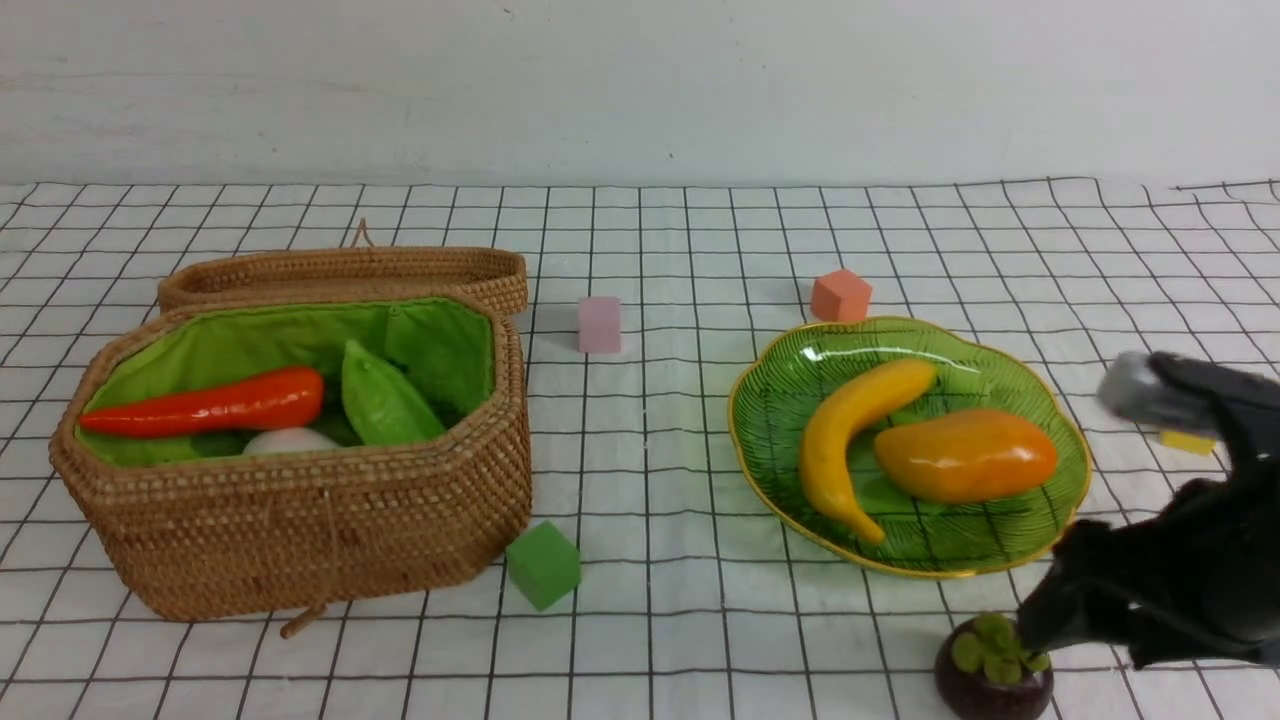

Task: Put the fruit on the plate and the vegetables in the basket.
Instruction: Use the right arm to grab a mangosteen and put it into the right plate

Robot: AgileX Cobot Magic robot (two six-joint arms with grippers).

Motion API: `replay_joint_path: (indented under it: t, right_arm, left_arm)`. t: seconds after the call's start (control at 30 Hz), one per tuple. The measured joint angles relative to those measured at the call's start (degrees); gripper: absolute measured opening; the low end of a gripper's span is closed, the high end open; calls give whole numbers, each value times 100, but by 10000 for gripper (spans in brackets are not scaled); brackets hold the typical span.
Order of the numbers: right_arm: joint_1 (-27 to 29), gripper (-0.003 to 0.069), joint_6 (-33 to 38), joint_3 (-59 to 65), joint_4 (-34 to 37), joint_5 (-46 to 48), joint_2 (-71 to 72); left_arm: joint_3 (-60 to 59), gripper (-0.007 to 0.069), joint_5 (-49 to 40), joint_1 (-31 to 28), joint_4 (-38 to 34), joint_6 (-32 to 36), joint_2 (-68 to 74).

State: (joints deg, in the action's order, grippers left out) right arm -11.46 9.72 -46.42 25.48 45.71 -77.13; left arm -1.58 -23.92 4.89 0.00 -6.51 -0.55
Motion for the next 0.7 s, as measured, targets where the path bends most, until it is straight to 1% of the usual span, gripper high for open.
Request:
replay_joint_path:
  t: [0.07,0.13,0.27,0.37,0.47,0.57,0.7]
  right_arm:
    - [-137,583,120,-30,24,15,-152]
    - [-283,562,176,-121,24,44,-557]
    - [-288,537,98,-213,-2,44,-719]
    - [-288,502,73,-392,-84,56,-726]
    - [-288,498,68,-566,-212,173,-726]
    - [-288,534,55,-849,-405,509,-726]
    - [-288,640,55,-1131,-654,772,-726]
  left_arm:
    - [0,154,0,0,0,0,0]
    - [0,157,0,0,0,0,0]
    - [0,161,0,0,0,0,0]
    - [0,162,0,0,0,0,0]
    - [0,164,0,0,0,0,0]
    - [0,166,0,0,0,0,0]
    - [0,169,0,0,0,0,0]
